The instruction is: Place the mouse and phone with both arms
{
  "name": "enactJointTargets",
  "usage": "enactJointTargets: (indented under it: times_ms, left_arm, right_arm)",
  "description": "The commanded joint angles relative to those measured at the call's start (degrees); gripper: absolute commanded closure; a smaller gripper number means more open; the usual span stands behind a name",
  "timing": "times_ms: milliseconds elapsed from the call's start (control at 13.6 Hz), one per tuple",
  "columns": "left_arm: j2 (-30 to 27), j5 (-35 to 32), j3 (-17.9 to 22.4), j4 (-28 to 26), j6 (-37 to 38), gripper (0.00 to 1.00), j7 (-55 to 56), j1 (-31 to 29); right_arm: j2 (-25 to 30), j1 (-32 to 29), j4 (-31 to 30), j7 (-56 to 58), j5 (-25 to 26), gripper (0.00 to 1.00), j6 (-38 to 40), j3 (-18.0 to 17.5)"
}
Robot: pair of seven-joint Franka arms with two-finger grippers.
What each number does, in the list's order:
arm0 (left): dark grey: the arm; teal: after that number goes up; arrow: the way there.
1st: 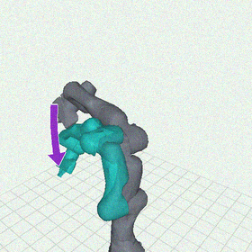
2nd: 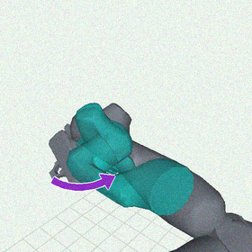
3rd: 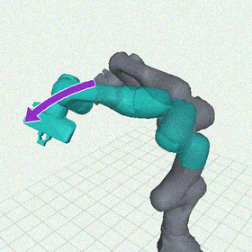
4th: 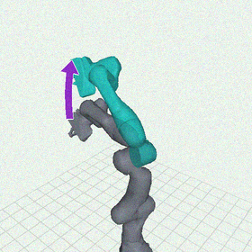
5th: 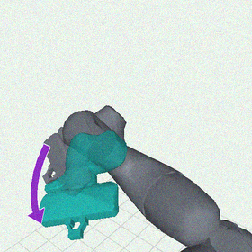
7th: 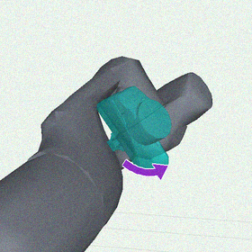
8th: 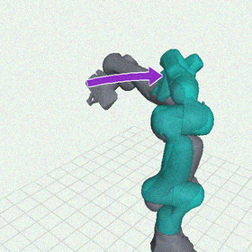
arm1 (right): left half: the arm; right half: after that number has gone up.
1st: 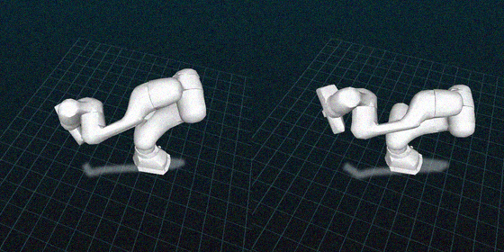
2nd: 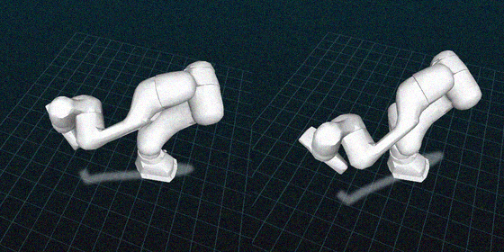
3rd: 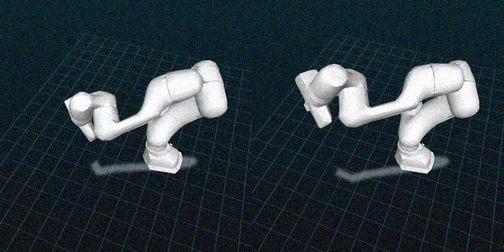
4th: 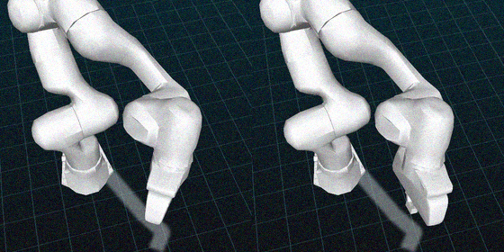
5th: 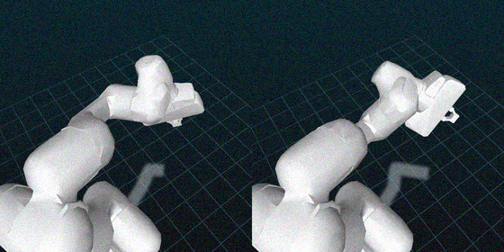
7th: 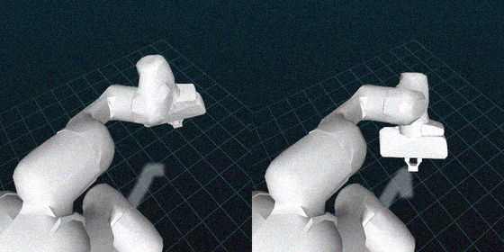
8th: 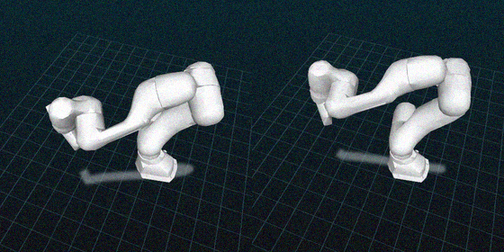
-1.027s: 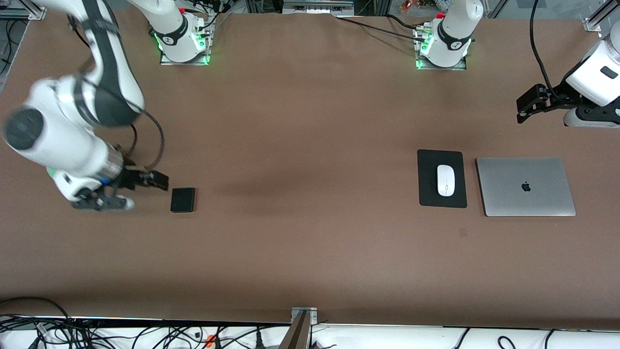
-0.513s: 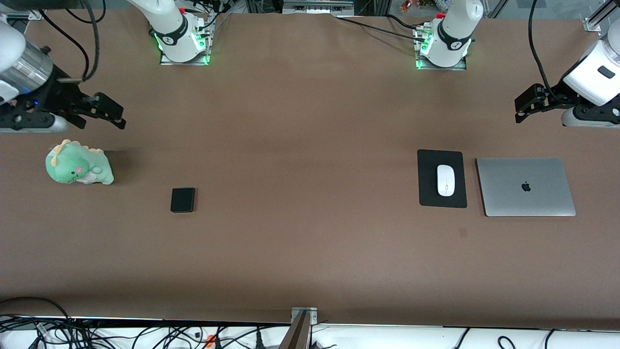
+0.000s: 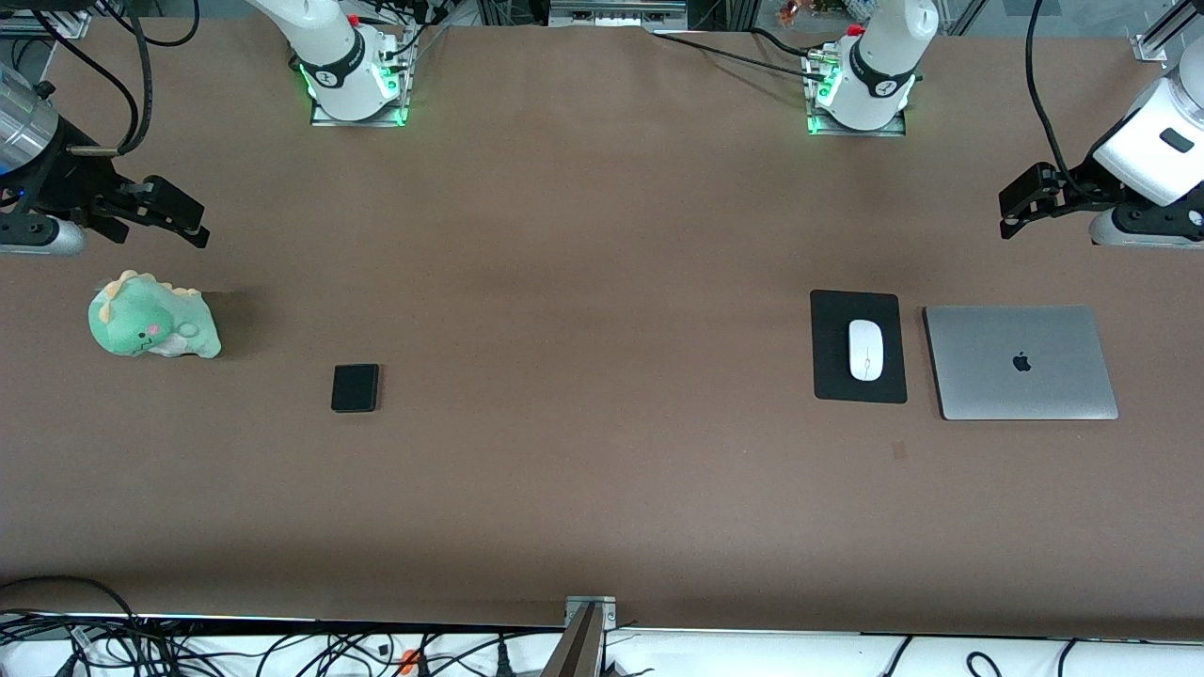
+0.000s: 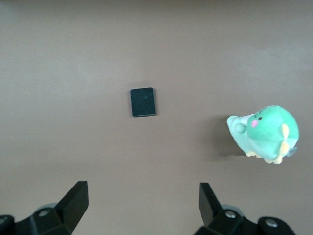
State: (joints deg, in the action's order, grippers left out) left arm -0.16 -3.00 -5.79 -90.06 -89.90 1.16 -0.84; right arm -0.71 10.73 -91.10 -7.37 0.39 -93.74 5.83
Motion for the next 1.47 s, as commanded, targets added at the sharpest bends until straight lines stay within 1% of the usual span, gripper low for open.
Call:
enactJointTargets:
  times_ms: [0,293,953,1100,1393]
  left_arm:
    - [0.6,0.97,-0.01,1.38,1.04,0.0,0.33,-0.31]
    - [0.6,0.97,-0.1,1.47,1.04,0.0,0.33,-0.31]
    - [0.69,1.5,-0.36,1.38,0.87,0.0,2.27,-0.31]
    - [0.78,4.47,0.16,1.38,0.87,0.0,1.57,-0.39]
    - [0.95,3.96,0.08,1.38,1.13,0.0,1.48,-0.57]
  right_arm:
    - [-0.87,0.17,1.98,2.35,2.68,0.0,1.55,-0.47]
    - [-0.96,0.17,1.98,2.36,1.89,0.0,3.39,-0.47]
    - [-0.96,0.34,1.98,2.0,1.89,0.0,3.39,-0.65]
    - [-0.96,0.34,1.98,1.92,1.89,0.0,3.39,-0.65]
    - [-0.96,0.43,1.98,1.92,1.89,0.0,3.39,-0.74]
